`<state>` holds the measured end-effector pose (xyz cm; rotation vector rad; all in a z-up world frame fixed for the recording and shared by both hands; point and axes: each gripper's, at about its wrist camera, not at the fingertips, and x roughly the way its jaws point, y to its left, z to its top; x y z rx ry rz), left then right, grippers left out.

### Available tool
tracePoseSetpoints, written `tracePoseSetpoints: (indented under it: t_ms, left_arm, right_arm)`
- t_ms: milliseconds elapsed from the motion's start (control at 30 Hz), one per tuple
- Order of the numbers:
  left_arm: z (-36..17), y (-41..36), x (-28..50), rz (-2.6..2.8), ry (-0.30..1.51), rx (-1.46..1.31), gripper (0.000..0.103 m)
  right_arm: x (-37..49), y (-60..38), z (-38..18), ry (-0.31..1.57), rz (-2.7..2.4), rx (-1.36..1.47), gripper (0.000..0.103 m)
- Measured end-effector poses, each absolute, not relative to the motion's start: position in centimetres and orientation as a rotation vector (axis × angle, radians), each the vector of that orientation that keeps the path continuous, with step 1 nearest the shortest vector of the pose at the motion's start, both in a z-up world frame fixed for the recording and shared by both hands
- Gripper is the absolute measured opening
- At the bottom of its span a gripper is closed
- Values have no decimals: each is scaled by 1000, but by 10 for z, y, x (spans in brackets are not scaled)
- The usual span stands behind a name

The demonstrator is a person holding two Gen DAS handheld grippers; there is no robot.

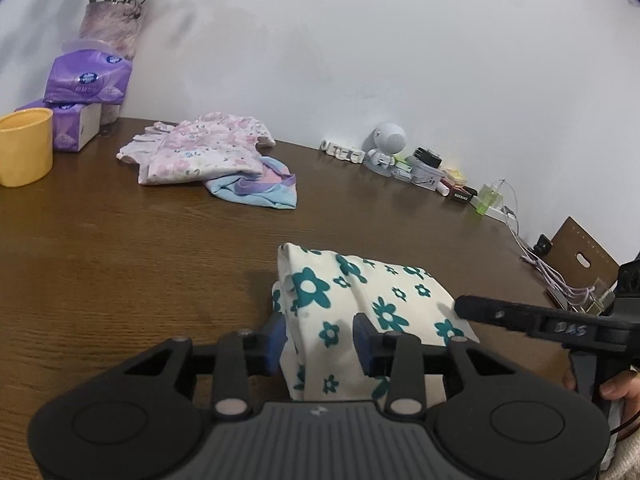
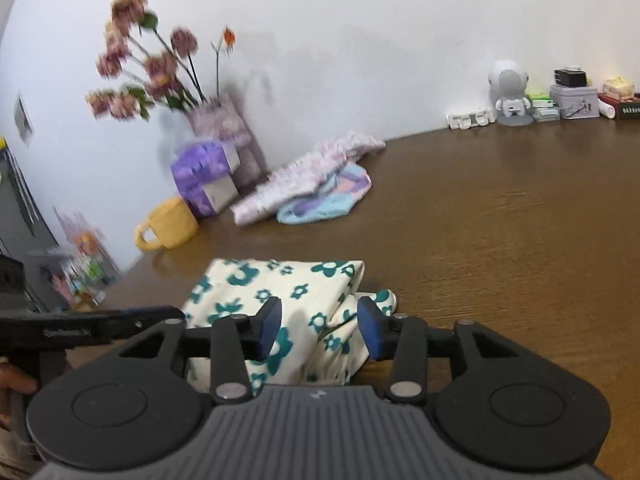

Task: Fold clothes
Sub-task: 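Grasp the bundle with the right gripper and roll it toward the left gripper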

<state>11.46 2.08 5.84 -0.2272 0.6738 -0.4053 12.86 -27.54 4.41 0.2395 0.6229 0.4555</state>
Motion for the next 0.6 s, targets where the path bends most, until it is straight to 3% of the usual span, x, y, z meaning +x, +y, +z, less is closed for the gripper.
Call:
tracePoseSetpoints:
  t_ms: [67,200,267,467,567,600]
  left_arm:
    - [56,19,119,-413,677,-226,32]
    - [50,20,127,-443,700,-256,19]
    - [46,22,130,-449,708,-273,14]
    - [36,36,137,-485,730,-377,10]
    - [37,37,138,-493,733,-387,11]
    - [38,37,138,-493,734,-387,10]
  right_arm:
    - [137,-267,40,659,444,214,41]
    - [148,-265,30,724,467,302,16]
    - [155,-278,23,745,512,447,13]
    - [180,-321,-29,856,655,972,10]
    - [183,-326,-43,874,630,1015,12]
    - [181,-326,-38,860,630,988,18]
